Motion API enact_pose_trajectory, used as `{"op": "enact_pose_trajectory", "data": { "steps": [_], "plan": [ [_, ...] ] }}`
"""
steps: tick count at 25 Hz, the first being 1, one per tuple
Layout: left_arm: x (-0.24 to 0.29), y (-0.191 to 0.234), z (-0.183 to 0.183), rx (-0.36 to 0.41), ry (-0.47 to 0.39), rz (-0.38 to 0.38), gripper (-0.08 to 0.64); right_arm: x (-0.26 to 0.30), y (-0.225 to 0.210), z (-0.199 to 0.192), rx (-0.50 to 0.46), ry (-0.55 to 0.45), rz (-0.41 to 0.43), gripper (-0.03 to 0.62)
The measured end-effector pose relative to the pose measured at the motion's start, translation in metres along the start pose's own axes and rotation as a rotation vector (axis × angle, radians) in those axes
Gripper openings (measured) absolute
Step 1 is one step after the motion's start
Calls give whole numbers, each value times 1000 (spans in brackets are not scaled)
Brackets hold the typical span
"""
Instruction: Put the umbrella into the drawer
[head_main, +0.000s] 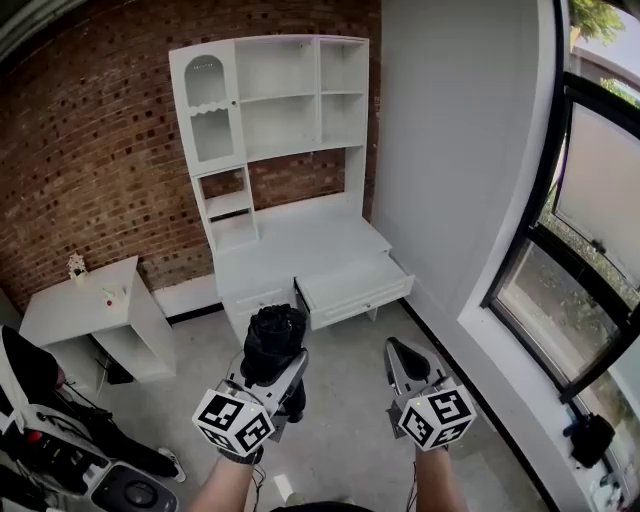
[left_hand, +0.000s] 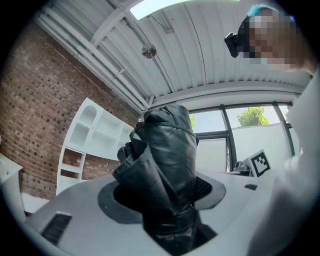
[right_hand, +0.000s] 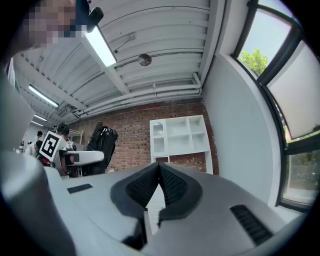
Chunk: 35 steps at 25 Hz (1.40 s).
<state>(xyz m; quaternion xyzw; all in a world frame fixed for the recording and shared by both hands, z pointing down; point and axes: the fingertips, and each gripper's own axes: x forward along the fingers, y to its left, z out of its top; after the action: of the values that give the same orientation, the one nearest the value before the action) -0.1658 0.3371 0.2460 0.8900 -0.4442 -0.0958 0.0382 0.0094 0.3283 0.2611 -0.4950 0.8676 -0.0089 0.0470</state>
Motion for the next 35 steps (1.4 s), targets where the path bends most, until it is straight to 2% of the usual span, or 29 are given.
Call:
{"op": "enact_pose_trajectory", "data": {
  "steps": [11,18,27,35],
  "plan": [
    [13,-30,9,20,-22,13,255,-30,-30,17,10,-50,15,5],
    [26,-49,-7,15,-8,22,255,-46,-54,7,33,-46,10,5],
    [68,-16,-22,-6,7,-11,255,-4,-76,-6,35,-24,-11,5],
    [129,53,-25,-20,5,-65,255,80,-97,-11,10,-10,-44,5]
  ]
}}
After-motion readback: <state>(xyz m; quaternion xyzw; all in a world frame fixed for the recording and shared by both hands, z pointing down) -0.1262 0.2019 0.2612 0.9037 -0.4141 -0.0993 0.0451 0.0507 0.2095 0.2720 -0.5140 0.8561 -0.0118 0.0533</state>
